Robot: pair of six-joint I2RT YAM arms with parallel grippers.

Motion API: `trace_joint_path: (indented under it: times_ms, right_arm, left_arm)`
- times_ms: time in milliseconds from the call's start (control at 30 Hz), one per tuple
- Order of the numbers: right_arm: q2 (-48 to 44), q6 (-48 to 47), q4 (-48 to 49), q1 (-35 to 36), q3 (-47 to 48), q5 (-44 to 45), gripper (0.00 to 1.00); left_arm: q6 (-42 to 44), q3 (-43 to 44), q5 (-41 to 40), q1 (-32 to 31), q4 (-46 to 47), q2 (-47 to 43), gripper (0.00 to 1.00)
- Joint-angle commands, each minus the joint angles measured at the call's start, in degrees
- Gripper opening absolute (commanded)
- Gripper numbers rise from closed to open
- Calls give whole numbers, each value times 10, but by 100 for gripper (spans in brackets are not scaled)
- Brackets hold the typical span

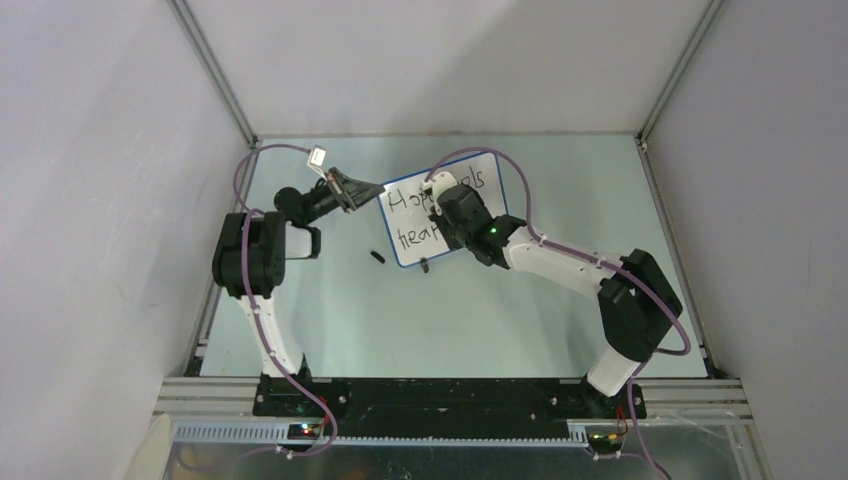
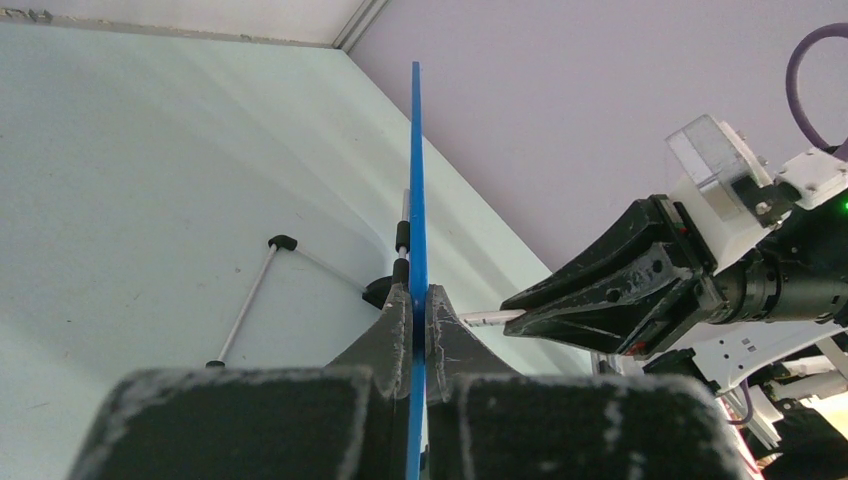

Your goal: Write a sentence on the whiteboard

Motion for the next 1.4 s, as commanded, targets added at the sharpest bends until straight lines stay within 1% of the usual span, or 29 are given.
trace_joint_path:
  times_ms: [0,100,167,333,533,1100,1233,1367]
  right_arm:
    - [-64,-6,26,9,-10,10,0]
    - [-93,-1,33,0,-32,-3,0]
    - [-94,3,36,-9,-34,-7,0]
    - [-73,5,51,-21,-33,-13,0]
    - [-46,6,46,-24,-18,-12,0]
    - [-14,9,45,-25,-6,-23,0]
    - [-8,8,43,-26,-1,-21,0]
    - [-1,5,37,-23,7,-1,0]
  left_arm:
    - [1,9,19,-8,27,-1,0]
    - [1,9,19,-8,27,-1,0]
    - [1,9,19,-8,27,-1,0]
    - [2,8,18,-8,28,-2,0]
    - [2,7,19,-8,27,-2,0]
    - [2,7,19,-8,28,-2,0]
    - [2,7,18,-8,28,-2,0]
    - [2,7,18,-8,28,-2,0]
